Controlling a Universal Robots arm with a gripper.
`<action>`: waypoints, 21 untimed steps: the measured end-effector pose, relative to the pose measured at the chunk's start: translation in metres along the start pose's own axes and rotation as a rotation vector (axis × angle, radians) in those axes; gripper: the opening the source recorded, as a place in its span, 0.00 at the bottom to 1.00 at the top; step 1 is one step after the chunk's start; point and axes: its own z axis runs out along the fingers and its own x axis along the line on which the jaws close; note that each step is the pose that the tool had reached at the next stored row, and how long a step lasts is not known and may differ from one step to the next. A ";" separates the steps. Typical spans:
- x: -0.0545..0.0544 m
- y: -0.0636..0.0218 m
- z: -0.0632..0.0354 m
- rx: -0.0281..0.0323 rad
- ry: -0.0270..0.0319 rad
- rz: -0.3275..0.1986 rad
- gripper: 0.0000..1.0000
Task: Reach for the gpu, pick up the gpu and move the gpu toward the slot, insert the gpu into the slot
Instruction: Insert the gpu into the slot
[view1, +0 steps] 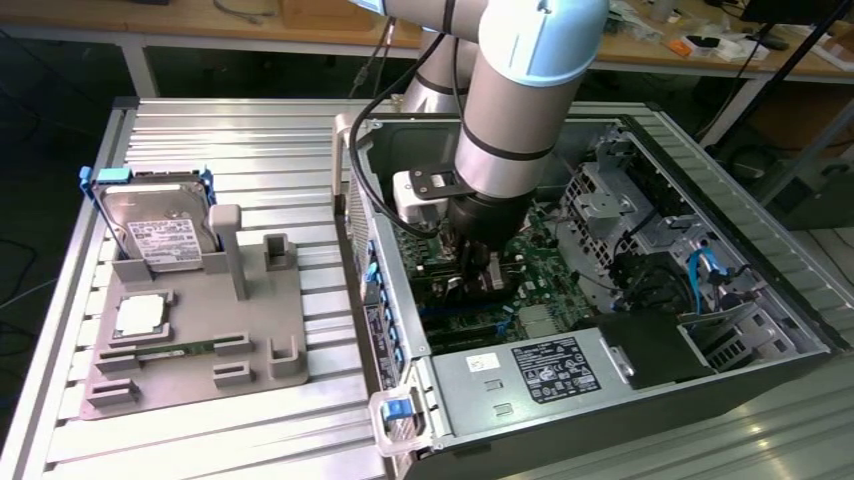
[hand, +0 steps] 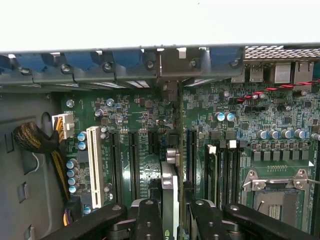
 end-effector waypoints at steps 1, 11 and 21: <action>0.000 0.0000 0.0000 0.0000 -0.0001 0.000 0.27; 0.000 0.0000 0.0000 0.0000 0.0000 0.000 0.27; 0.000 0.0000 0.0000 0.0000 0.0000 0.000 0.27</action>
